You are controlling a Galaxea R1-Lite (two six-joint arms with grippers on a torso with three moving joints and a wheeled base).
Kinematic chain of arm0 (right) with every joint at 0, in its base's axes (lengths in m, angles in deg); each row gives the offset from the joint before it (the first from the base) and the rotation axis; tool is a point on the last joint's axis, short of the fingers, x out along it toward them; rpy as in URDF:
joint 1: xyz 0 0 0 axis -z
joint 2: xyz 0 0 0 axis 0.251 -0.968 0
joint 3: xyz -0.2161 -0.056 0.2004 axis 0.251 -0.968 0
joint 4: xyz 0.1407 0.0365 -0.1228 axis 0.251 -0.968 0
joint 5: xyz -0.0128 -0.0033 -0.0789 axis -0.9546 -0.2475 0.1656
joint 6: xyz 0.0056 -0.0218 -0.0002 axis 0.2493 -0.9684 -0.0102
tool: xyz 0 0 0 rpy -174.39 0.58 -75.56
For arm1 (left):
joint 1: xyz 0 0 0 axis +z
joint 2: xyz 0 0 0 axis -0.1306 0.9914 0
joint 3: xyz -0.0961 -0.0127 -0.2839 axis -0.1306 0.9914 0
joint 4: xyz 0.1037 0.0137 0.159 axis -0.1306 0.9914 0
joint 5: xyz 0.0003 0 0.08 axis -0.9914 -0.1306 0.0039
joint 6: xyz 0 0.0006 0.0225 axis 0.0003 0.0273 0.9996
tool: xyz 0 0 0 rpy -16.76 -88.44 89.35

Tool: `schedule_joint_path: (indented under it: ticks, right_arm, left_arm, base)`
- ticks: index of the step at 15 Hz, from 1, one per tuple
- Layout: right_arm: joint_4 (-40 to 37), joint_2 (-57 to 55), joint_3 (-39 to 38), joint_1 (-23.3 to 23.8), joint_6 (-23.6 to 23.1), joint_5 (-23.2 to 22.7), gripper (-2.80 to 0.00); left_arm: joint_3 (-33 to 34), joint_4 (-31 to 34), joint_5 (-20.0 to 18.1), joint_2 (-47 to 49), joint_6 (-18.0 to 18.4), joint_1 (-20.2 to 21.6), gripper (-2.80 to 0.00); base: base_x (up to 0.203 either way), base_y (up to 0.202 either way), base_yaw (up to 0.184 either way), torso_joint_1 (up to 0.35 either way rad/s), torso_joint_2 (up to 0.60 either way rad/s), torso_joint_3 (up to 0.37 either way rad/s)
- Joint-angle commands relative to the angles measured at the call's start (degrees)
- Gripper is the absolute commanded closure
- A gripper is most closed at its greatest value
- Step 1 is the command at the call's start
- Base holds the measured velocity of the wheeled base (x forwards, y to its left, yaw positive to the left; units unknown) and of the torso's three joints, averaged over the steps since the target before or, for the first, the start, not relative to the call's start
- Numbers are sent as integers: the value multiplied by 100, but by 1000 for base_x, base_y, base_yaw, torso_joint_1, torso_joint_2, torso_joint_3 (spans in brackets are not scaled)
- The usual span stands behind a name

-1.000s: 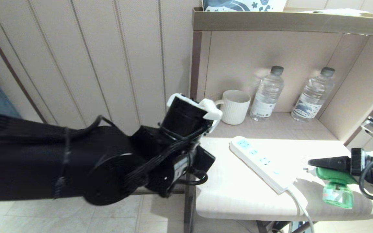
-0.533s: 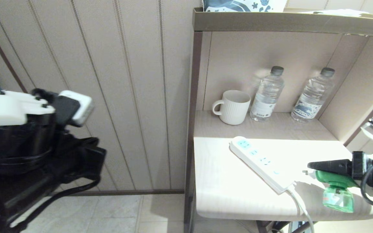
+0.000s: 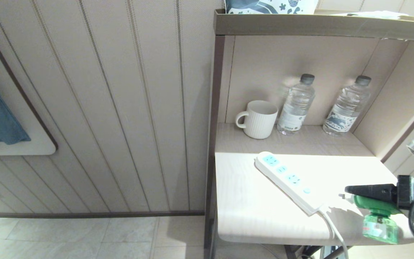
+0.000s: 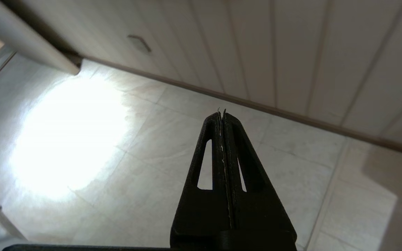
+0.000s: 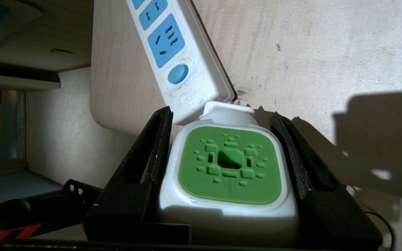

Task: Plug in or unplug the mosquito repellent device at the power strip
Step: Insert the plug into the socket

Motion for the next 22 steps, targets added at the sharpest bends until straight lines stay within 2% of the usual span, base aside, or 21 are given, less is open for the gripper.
schedule_joint_path:
  ticks: [1,3,5,8,9,10,12,14,15,17,19,21,22]
  right_arm:
    - [-5,241,-52,-17,15,-21,0]
    - [-5,268,-106,-17,6,-26,0]
    - [39,268,-165,-32,6,-30,0]
    - [359,337,-318,-35,14,-30,0]
    - [443,366,-341,-35,26,-30,0]
    - [451,380,-284,-35,32,-30,0]
    - [448,434,-25,-35,41,-30,0]
    - [399,471,296,-111,77,-27,0]
    - [328,491,507,-305,99,0,0]
    - [-99,495,1134,-529,115,39,0]
    - [-801,403,2097,-849,90,87,0]
    - [-1697,37,3178,-1246,-73,259,0]
    - [-2100,-269,3564,-1454,-258,507,0]
  left_arm:
    - [239,417,30,-1310,24,476,0]
    - [312,979,-127,-2243,179,1060,0]
    - [517,1269,-693,-2946,383,1643,0]
    - [1020,871,-2268,-3024,648,1791,0]
    - [1239,691,-3177,-3069,764,1792,0]
    - [1376,602,-3783,-3200,780,1777,0]
    - [1519,604,-4333,-4004,882,1680,0]
    - [1638,665,-4883,-4481,1312,1617,0]
    - [1684,682,-5069,-4475,1473,1592,0]
    - [1703,652,-4964,-4482,1239,1581,0]
    - [1703,644,-4809,-4482,828,1581,0]
    - [1729,507,-4805,-4473,836,1581,0]
    - [1738,493,-4796,-4473,859,1581,0]
  base:
    - [0,0,0,0,0,0]
    - [0,0,0,0,0,0]
    - [0,0,0,0,0,0]
    - [0,0,0,0,0,0]
    - [0,0,0,0,0,0]
    - [0,0,0,0,0,0]
    - [0,0,0,0,0,0]
    - [0,0,0,0,0,0]
    - [0,0,0,0,0,0]
    - [0,0,0,0,0,0]
    - [0,0,0,0,0,0]
    - [0,0,0,0,0,0]
    - [0,0,0,0,0,0]
